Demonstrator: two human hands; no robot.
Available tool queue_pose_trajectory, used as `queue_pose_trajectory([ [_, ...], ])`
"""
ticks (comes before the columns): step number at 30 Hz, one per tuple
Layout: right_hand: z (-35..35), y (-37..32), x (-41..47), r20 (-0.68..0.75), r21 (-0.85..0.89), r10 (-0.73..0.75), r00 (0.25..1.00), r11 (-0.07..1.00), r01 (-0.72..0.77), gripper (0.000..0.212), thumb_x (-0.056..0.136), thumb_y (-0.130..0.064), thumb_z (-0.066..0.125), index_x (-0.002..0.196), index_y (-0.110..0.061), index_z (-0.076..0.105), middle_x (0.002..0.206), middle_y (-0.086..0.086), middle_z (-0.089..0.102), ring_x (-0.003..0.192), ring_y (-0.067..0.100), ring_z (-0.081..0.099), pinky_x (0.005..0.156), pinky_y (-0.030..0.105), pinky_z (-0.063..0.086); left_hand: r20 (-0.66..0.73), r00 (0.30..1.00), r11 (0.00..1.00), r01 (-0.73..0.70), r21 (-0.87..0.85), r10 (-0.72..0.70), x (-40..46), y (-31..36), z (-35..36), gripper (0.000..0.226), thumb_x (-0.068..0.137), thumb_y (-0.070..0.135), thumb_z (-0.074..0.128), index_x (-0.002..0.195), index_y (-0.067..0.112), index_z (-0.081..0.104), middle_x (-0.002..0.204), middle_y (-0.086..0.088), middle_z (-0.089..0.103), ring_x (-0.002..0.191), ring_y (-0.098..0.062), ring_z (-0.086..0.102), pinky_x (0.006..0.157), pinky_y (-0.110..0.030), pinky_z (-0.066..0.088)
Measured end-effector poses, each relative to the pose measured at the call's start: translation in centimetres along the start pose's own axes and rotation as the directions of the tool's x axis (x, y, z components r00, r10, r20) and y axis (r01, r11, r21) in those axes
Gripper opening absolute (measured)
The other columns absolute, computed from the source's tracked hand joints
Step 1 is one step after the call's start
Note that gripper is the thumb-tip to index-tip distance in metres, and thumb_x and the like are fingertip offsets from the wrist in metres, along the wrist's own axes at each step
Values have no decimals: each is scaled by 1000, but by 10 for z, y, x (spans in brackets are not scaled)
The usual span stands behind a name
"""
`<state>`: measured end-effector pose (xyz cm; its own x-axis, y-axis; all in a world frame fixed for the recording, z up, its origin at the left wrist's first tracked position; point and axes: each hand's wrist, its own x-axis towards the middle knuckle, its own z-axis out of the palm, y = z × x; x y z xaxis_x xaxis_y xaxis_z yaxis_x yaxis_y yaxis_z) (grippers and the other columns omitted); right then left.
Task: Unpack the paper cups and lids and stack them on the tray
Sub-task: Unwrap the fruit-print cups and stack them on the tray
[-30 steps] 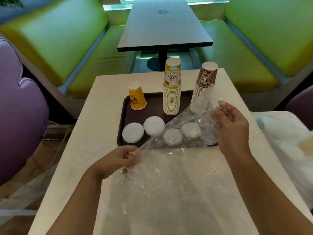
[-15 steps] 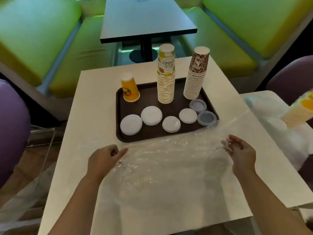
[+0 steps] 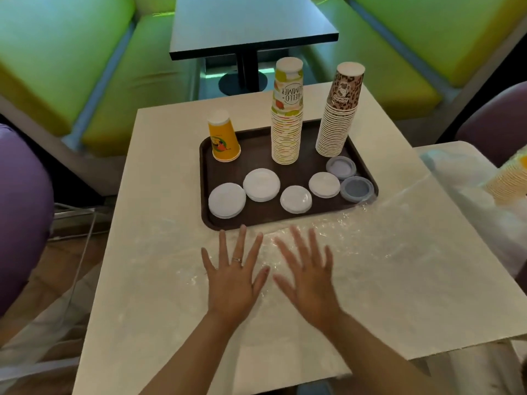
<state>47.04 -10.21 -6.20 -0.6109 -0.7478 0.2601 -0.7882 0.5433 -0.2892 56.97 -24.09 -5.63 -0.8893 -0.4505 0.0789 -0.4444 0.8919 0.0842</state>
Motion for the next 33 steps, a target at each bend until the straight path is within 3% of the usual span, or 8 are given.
queue_pose_trajectory([
  [5, 26, -14, -1, 177, -38, -96, 980, 994, 104, 55, 100, -52, 12, 149, -31, 23, 158, -2, 21, 145, 27, 12, 111, 51, 11, 112, 993, 1000, -26, 16, 24, -2, 2, 27, 64, 94, 48, 26, 151, 25, 12, 158, 0, 12, 142, -38, 18, 106, -64, -1],
  [9, 32, 11, 4, 269, -111, 32, 962, 994, -2, 58, 99, -57, 10, 149, -32, 25, 156, -4, 24, 145, 23, 13, 112, 51, 10, 176, 984, 999, 43, -13, -40, 0, 3, 33, 60, 100, 50, 6, 150, 23, 24, 157, 0, 23, 141, -34, 21, 108, -60, 0],
  [12, 30, 33, 8, 278, -158, 159, 947, 980, -118, 60, 96, -59, 8, 149, -34, 22, 157, -7, 19, 146, 24, 14, 112, 52, 9, 174, 982, 997, 74, -29, -68, 3, 3, 32, 59, 98, 52, 9, 149, 27, 27, 156, 3, 25, 143, -31, 21, 112, -60, 8],
  [16, 18, 60, 10, 268, -175, 295, 917, 951, -255, 66, 90, -62, 6, 150, -38, 11, 159, -11, 5, 147, 20, -1, 112, 55, 4, 156, 983, 992, 107, -68, -96, 0, -13, 32, 58, 95, 52, 12, 151, 35, 11, 158, 9, 5, 146, -25, 4, 113, -52, -2],
  [23, 6, 88, 12, 257, -192, 416, 872, 907, -376, 74, 82, -62, -5, 151, -36, 0, 160, -9, -5, 147, 18, -8, 113, 58, 3, 167, 962, 969, 232, -79, -217, -5, -46, 25, 65, 88, 57, 3, 150, 36, 1, 159, 8, -6, 146, -17, -8, 116, -48, -7],
  [28, 2, 102, 11, 214, -184, 492, 844, 868, -460, 61, 95, -57, 15, 151, -35, 5, 160, -7, 0, 147, 20, -5, 113, 58, 5, 204, 940, 954, 292, -70, -273, -5, -53, 20, 69, 80, 60, -6, 147, 42, -9, 154, 12, -20, 145, -16, -16, 114, -51, -10],
  [33, -3, 115, 10, 188, -195, 559, 808, 827, -527, 61, 96, -54, 21, 151, -34, 5, 160, -6, -5, 147, 19, -5, 114, 56, 5, 205, 936, 943, 312, -113, -285, -6, -55, 19, 65, 81, 60, -3, 144, 50, -12, 156, 9, -17, 146, -18, -16, 113, -58, -4],
])
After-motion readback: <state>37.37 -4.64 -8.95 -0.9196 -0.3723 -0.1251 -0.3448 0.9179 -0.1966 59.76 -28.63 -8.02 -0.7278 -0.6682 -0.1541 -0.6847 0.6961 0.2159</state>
